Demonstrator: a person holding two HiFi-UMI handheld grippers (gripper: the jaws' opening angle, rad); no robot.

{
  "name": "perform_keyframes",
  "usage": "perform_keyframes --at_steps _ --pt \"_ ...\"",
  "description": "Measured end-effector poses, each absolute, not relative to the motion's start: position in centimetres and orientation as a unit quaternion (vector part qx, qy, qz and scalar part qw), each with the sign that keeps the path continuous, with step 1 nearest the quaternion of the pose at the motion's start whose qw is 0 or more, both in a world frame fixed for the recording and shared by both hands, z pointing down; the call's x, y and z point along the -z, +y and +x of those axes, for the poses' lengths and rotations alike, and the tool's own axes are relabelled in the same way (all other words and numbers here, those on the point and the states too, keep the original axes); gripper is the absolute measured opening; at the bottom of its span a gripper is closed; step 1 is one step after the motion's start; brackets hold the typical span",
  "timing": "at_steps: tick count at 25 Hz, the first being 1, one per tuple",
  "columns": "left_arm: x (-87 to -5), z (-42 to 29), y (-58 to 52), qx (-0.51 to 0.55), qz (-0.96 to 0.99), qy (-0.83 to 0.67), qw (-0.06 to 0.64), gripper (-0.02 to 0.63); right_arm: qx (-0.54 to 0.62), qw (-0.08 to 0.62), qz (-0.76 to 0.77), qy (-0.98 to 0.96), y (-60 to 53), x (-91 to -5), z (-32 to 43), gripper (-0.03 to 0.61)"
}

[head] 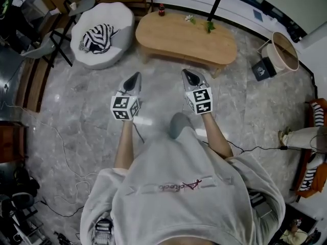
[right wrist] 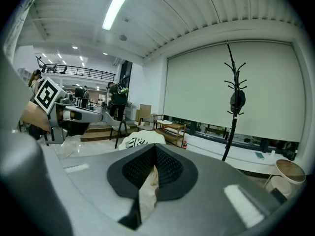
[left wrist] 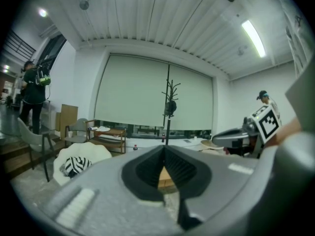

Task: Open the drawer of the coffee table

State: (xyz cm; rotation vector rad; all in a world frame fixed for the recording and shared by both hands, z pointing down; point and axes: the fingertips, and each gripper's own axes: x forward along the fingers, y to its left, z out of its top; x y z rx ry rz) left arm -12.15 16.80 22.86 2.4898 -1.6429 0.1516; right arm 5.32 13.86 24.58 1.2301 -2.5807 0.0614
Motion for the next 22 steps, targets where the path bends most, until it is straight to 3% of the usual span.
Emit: perform_keyframes --at_steps 12,22 --pt "-23.8 -12.3 13.1 -0.057 0.829 -0.551 0.077 0.000 -0.020 0.138 0.417 -0.898 9.6 -25.4 4.7 0.005" --pt "-23.5 -12.3 3.3 -0.063 0.827 -0.553 0.081 -0.001 -0.030 0.137 0.410 -0.901 -0.1 -25.7 4.3 0.005"
